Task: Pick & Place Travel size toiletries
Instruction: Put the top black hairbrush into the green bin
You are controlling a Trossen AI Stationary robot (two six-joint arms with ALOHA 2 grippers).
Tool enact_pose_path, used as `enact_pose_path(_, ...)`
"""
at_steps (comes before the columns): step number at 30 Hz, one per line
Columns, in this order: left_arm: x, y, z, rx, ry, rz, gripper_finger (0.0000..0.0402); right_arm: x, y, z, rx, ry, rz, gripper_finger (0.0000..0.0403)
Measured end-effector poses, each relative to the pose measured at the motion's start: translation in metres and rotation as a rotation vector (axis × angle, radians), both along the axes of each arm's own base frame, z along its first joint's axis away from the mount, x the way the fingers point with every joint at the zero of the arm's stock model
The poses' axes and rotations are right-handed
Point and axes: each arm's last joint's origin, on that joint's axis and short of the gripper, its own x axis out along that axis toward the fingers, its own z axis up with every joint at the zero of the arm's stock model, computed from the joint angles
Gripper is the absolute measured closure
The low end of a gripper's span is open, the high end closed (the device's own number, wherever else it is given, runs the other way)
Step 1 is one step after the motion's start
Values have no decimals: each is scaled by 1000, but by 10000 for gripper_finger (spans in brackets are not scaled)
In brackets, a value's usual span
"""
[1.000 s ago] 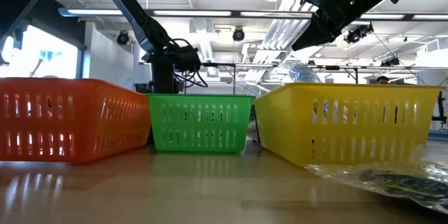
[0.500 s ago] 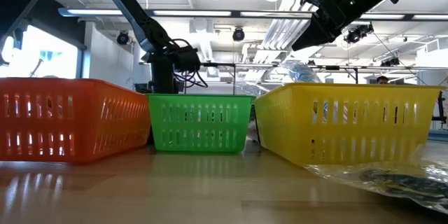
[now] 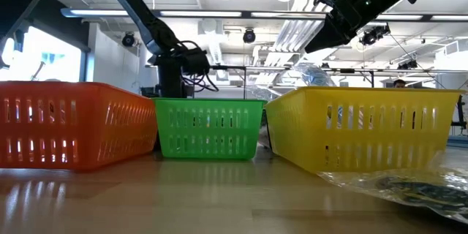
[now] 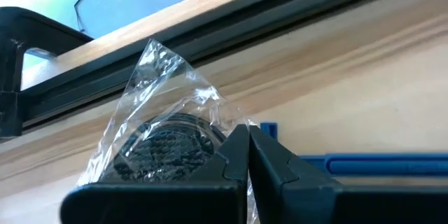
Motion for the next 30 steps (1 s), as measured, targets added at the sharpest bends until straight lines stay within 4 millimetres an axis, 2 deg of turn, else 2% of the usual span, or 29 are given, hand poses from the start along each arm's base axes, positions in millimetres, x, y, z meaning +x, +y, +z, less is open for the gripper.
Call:
enact_pose_path(4,2,-5,6,7,-1,-26,401,0,0,0,0,0,0,319)
enact_pose_path(9,4,-14,25,38,-26,-68,401,0,0,0,0,0,0,319)
enact_pose_path(21,20,-65,84,140,-144,-305,401,0,0,0,0,0,0,319)
enact_pose_path(30,16,-86,118,147,-261,-509,401,0,0,0,-1,-1,0,319)
